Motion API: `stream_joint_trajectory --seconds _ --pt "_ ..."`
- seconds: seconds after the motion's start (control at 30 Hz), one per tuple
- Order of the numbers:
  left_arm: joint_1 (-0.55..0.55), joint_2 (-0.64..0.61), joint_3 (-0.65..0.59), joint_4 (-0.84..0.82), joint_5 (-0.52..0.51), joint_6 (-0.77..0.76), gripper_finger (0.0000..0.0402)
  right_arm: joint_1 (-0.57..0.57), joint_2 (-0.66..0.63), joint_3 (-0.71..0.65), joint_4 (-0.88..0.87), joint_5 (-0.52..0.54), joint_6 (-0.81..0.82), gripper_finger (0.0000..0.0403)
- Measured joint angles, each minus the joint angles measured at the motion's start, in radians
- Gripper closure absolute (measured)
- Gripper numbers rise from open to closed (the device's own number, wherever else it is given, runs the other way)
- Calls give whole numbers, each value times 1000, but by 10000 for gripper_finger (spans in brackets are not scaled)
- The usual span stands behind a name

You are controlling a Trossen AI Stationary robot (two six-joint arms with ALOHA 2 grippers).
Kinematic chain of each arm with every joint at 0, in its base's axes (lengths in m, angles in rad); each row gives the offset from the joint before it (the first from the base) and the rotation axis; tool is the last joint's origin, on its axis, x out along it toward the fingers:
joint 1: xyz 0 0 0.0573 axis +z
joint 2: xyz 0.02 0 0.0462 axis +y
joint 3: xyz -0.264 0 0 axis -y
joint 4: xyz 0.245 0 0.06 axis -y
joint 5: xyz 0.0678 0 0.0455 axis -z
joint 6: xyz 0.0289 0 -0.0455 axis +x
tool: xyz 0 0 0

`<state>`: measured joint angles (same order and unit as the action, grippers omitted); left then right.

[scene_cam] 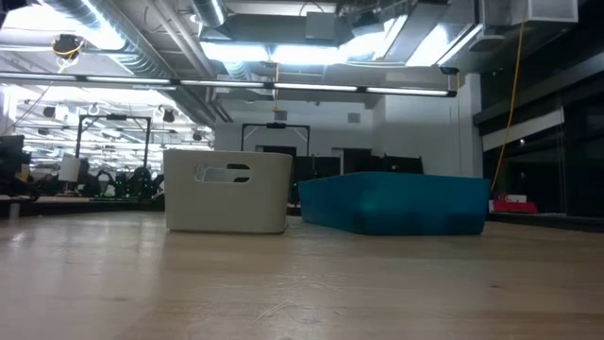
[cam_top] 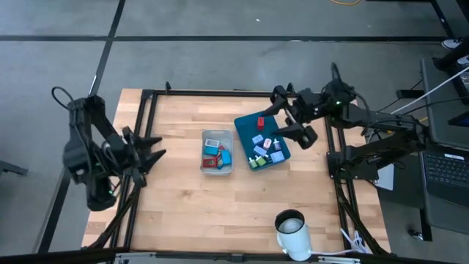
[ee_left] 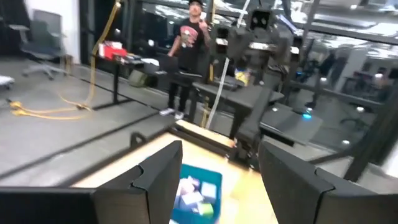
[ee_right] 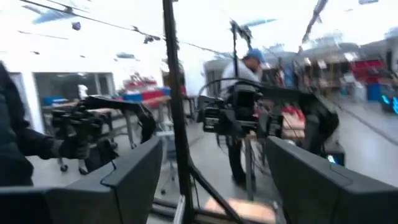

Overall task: Pick & Place Office items
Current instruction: Return to Home Position

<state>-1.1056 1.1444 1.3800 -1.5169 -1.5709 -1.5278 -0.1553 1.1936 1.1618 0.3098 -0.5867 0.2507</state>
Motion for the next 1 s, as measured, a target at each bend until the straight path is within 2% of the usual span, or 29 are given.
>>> stream_joint_trajectory --seconds 0.1,0.23,0.37,0.5,0.6,0.77,0.83,1.0 --pt "-22 -35 -136 59 2 -69 193 14 0 -2 -73 40 -44 115" --pt "-32 -76 -270 116 -1 -147 193 29 -2 -2 -79 59 -79 115" --pt "-32 -94 -374 173 0 -218 193 45 -2 -3 -70 78 -80 115" --pt "-32 -93 -457 231 0 -265 194 80 -3 -78 -38 120 -79 115" --pt "-20 -93 -517 285 0 -302 192 102 -2 -204 127 132 -43 115" --pt "23 -91 -637 483 -1 -284 194 145 29 -436 574 158 89 114" --pt "54 -89 -691 566 -2 -284 193 164 34 -484 639 160 120 114" --pt "114 -85 -786 731 0 -260 193 189 35 -542 633 195 100 114"
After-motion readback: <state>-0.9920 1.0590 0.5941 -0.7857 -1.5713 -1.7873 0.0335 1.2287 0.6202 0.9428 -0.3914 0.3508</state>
